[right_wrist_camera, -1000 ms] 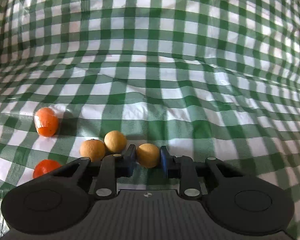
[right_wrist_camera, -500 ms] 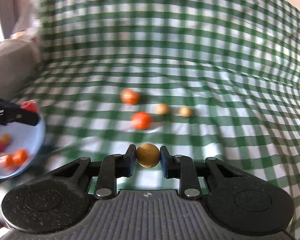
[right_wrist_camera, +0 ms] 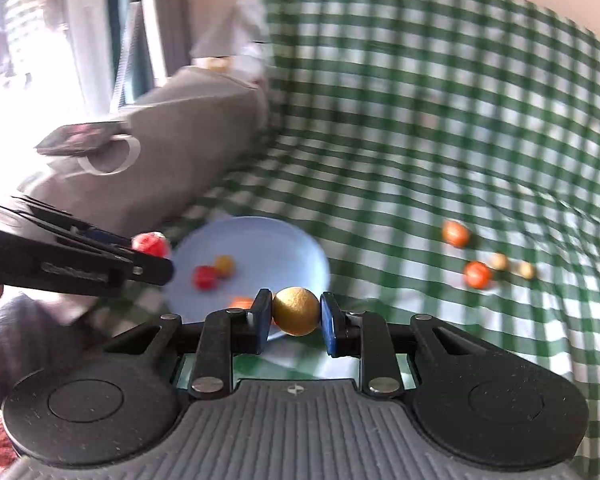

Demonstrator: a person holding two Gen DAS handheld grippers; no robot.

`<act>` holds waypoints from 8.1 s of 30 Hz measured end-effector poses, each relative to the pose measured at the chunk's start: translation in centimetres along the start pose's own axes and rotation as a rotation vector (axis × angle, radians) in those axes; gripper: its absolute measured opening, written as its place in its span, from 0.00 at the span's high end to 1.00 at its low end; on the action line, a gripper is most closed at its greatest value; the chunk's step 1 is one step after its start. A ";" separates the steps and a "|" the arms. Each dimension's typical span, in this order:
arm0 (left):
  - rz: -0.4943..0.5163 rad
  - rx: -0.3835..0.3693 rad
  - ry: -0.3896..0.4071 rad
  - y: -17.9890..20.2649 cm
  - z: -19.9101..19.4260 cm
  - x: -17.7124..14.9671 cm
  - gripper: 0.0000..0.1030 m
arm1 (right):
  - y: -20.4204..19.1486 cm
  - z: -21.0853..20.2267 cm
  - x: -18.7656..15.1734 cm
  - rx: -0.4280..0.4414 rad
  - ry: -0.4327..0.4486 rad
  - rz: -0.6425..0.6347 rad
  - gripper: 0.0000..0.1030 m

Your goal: Organize fruits

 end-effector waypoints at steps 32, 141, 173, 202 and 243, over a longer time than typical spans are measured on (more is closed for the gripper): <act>-0.075 0.018 0.035 -3.3 -0.8 0.8 0.70 | -3.8 -0.2 0.9 -0.003 0.004 -0.054 0.74; 0.015 0.119 0.080 -0.7 -3.6 -1.7 0.00 | -4.6 -3.5 -0.4 -0.069 -0.050 0.004 0.01; 0.092 0.033 -0.024 10.9 9.7 6.9 0.00 | 16.2 4.0 -7.8 -0.415 -0.112 0.341 0.01; 0.104 0.066 -0.234 23.4 38.6 14.8 0.07 | 33.8 21.2 -12.8 -0.473 -0.035 0.343 0.22; 0.026 0.114 -0.067 2.2 -2.4 -0.9 0.58 | 0.5 -4.8 -1.7 -0.143 0.052 -0.051 0.75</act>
Point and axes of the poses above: each gripper's, at about its wrist camera, not at the fingertips, and z roughly the way its jaws point, y to its right, x to its top, the point moved 4 cm from there along z, roughly the way its jaws point, and after that the axes turned 12 degrees about -z, right-handed, at the moved point
